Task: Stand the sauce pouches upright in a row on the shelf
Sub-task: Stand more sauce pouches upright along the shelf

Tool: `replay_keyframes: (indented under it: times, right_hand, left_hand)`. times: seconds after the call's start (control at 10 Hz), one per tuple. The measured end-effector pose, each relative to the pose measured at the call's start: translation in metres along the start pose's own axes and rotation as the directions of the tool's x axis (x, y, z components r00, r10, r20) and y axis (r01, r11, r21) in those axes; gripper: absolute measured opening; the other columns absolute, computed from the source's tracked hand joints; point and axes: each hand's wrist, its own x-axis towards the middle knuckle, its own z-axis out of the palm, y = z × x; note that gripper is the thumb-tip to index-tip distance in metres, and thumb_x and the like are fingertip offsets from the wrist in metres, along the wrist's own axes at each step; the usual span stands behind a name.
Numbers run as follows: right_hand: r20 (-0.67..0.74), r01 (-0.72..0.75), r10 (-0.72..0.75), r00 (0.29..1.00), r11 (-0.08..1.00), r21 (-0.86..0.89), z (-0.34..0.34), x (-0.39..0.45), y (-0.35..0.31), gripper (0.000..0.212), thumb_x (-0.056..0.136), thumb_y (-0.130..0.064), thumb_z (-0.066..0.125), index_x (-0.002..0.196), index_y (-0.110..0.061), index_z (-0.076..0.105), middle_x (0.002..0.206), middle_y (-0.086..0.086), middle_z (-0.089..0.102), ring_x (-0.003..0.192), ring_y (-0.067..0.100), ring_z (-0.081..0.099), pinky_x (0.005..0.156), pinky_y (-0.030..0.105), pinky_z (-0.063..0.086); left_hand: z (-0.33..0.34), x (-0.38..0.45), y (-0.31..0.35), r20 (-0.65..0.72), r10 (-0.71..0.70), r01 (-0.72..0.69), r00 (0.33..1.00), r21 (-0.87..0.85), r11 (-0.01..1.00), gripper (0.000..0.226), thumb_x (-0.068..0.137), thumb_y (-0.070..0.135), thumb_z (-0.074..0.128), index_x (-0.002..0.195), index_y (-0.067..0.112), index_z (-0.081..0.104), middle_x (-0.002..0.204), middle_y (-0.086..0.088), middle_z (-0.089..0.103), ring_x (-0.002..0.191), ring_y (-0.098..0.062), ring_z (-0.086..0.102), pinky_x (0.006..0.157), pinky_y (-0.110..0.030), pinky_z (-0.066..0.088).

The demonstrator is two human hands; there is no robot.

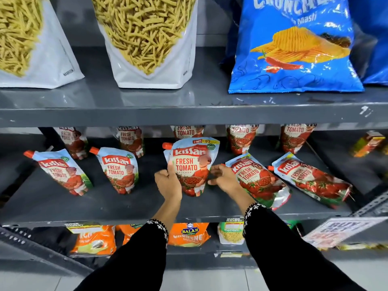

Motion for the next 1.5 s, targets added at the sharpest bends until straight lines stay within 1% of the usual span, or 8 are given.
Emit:
replay_keyframes:
  times: [0.3,0.4,0.5,0.6,0.8,1.0,1.2,1.5]
  right_hand:
    - [-0.432,-0.112,-0.099,0.897,0.893,-0.437,-0.101,-0.017,0.014,0.028,0.084,-0.006,0.054,0.110,-0.004,0.063,0.115,0.018,0.068,0.108,0.036,0.062,0.089,0.040,0.051]
    - [-0.419,-0.282,0.047,0.907,0.807,-0.519,-0.144,-0.005,0.040,0.029,0.087,-0.019,0.053,0.108,-0.001,0.062,0.117,0.023,0.066,0.111,0.038,0.060,0.089,0.040,0.050]
    - [-0.259,-0.341,0.253,0.932,0.852,-0.397,-0.176,0.002,0.059,0.021,0.084,-0.019,0.062,0.092,0.000,0.064,0.080,0.004,0.077,0.091,0.026,0.067,0.068,0.019,0.050]
    - [-0.134,-0.365,0.341,0.930,0.893,-0.263,-0.196,0.013,0.071,0.025,0.074,-0.014,0.074,0.058,-0.012,0.055,0.047,-0.005,0.061,0.055,0.012,0.057,0.053,0.018,0.044]
    - [0.183,-0.385,0.365,0.913,0.918,0.091,-0.209,0.053,0.122,0.017,0.063,0.005,0.069,0.078,-0.004,0.067,0.085,0.017,0.075,0.076,0.027,0.063,0.076,0.037,0.057]
    - [0.224,-0.145,0.078,0.971,0.942,0.302,-0.206,0.007,0.093,0.032,0.069,0.021,0.053,0.076,-0.007,0.066,0.054,-0.006,0.072,0.064,0.015,0.064,0.064,0.022,0.045]
    - [-0.056,0.071,-0.056,0.997,0.944,0.321,-0.181,0.017,0.074,0.035,0.070,0.029,0.052,0.080,-0.004,0.056,0.053,-0.004,0.067,0.054,0.008,0.064,0.049,0.010,0.051]
    - [-0.266,0.141,-0.112,0.957,0.986,0.093,-0.226,0.018,0.071,0.036,0.079,0.015,0.054,0.111,-0.001,0.060,0.094,0.011,0.066,0.079,0.020,0.059,0.086,0.030,0.055]
  left_hand:
    - [0.064,-0.062,-0.027,0.144,-0.410,0.423,0.901,-0.070,0.904,0.046,0.094,0.019,0.041,0.130,-0.009,0.045,0.133,-0.030,0.051,0.121,-0.043,0.053,0.100,-0.046,0.045]
    - [0.112,-0.060,-0.038,0.295,-0.420,0.428,0.858,0.041,0.903,0.036,0.090,0.015,0.049,0.120,-0.005,0.055,0.104,-0.036,0.061,0.085,-0.038,0.070,0.080,-0.046,0.052]
    - [0.136,-0.075,-0.034,0.387,-0.435,0.423,0.813,0.120,0.898,0.039,0.088,0.015,0.061,0.122,-0.001,0.051,0.072,-0.013,0.053,0.058,-0.022,0.054,0.070,-0.039,0.049]
    - [0.159,-0.089,-0.033,0.383,-0.449,0.434,0.807,0.129,0.891,0.052,0.082,0.013,0.069,0.127,-0.002,0.048,0.120,-0.023,0.061,0.105,-0.035,0.061,0.088,-0.042,0.049]
    - [0.176,-0.090,-0.038,0.239,-0.339,0.308,0.910,0.161,0.938,0.049,0.066,-0.001,0.078,0.111,-0.011,0.059,0.113,-0.019,0.066,0.106,-0.032,0.063,0.076,-0.035,0.048]
    - [0.165,-0.096,-0.011,0.283,0.072,-0.096,0.956,0.072,0.993,0.037,0.061,-0.006,0.079,0.086,0.008,0.056,0.104,-0.017,0.068,0.096,-0.029,0.065,0.080,-0.040,0.055]
    - [0.155,-0.080,0.003,0.309,0.259,-0.299,0.915,0.090,0.950,0.049,0.068,-0.008,0.073,0.114,-0.001,0.055,0.115,-0.014,0.066,0.105,-0.025,0.063,0.087,-0.039,0.054]
    - [0.182,-0.134,-0.035,0.048,-0.117,0.104,0.992,0.215,0.971,0.043,0.075,0.038,0.073,0.087,-0.002,0.063,0.096,-0.023,0.072,0.089,-0.035,0.068,0.070,-0.035,0.050]
